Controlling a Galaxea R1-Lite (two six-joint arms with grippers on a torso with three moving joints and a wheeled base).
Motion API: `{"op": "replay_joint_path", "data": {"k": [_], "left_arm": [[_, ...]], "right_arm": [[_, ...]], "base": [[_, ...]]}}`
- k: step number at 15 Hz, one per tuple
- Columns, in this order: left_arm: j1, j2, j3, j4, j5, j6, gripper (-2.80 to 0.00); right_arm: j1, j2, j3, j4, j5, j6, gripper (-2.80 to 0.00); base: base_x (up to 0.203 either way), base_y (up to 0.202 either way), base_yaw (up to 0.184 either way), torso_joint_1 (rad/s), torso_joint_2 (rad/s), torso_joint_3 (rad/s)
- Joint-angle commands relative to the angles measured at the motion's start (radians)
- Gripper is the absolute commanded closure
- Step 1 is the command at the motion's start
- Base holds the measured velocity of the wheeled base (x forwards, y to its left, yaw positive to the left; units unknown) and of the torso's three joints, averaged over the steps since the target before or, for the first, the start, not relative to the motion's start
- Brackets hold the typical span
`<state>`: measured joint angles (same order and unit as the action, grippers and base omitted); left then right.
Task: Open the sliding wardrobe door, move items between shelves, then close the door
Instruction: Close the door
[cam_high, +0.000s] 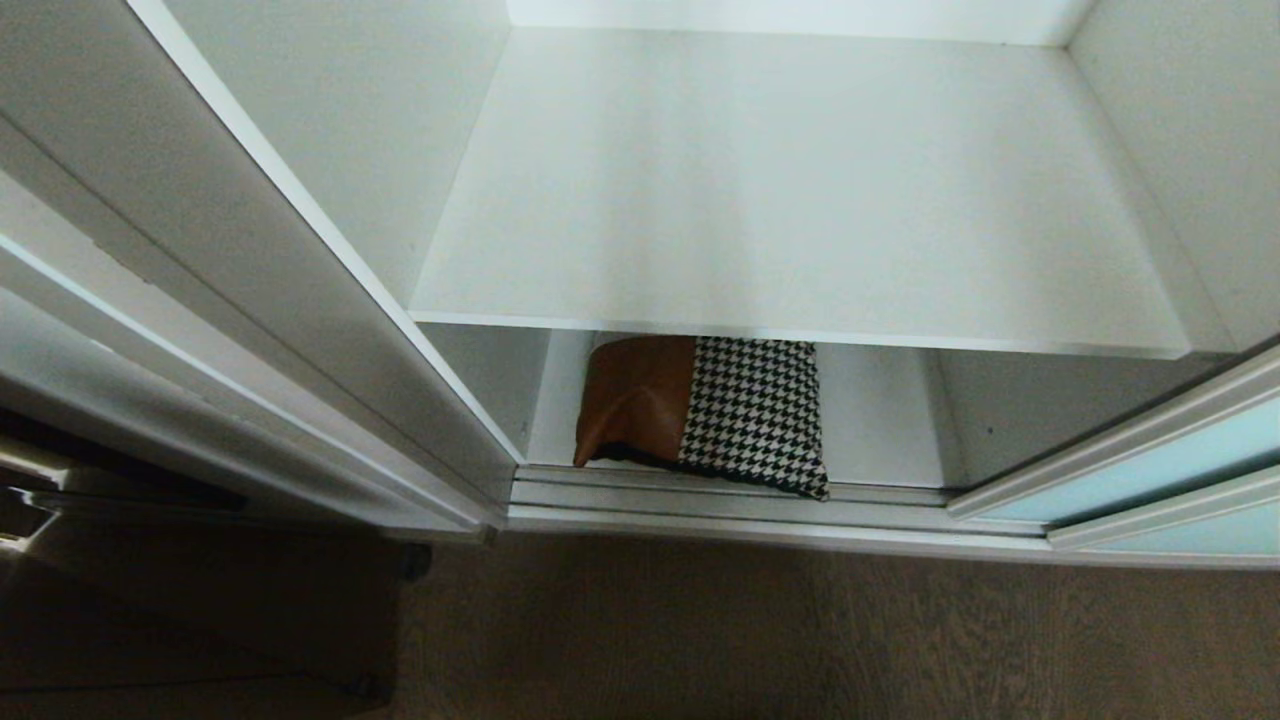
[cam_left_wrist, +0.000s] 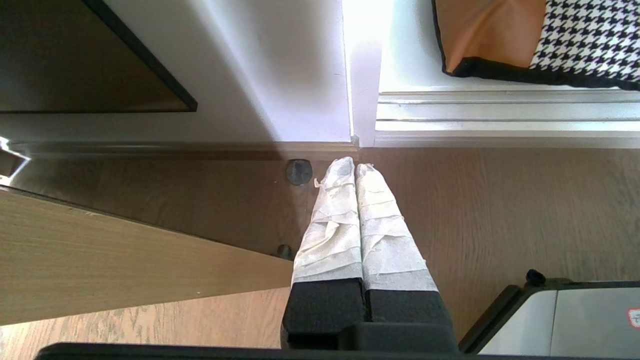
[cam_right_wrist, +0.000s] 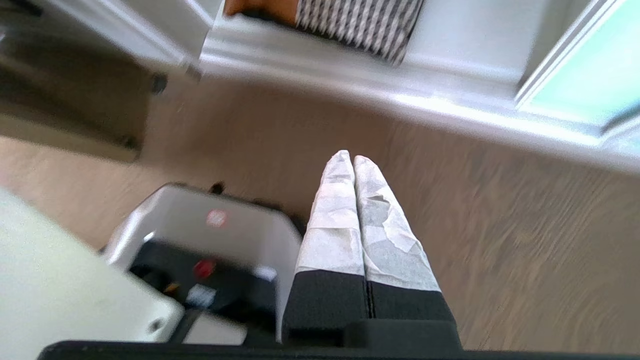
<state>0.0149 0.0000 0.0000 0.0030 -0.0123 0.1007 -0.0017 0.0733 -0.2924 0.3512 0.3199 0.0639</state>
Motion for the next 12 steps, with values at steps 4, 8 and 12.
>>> {"op": "replay_joint_path", "data": {"k": [4,8,12], "left_arm": [[0.000,0.002,0.002,0.000,0.000,0.001,0.00],[0.000,0.002,0.002,0.000,0.000,0.001,0.00],[0.000,0.002,0.002,0.000,0.000,0.001,0.00]], "right_arm": [[-0.001,-0.073,0.262,-0.428,-0.161,-0.012,0.00],[0.000,-0.073,0.294,-0.364,-0.329,-0.038,0.00],[0.000,-0.073,0.294,-0.350,-0.330,-0.077,0.00]], "base": [[0.000,0.000,0.000,0.000,0.00,0.000],[0.000,0.000,0.000,0.000,0.00,0.000],[0.000,0.000,0.000,0.000,0.00,0.000]]}}
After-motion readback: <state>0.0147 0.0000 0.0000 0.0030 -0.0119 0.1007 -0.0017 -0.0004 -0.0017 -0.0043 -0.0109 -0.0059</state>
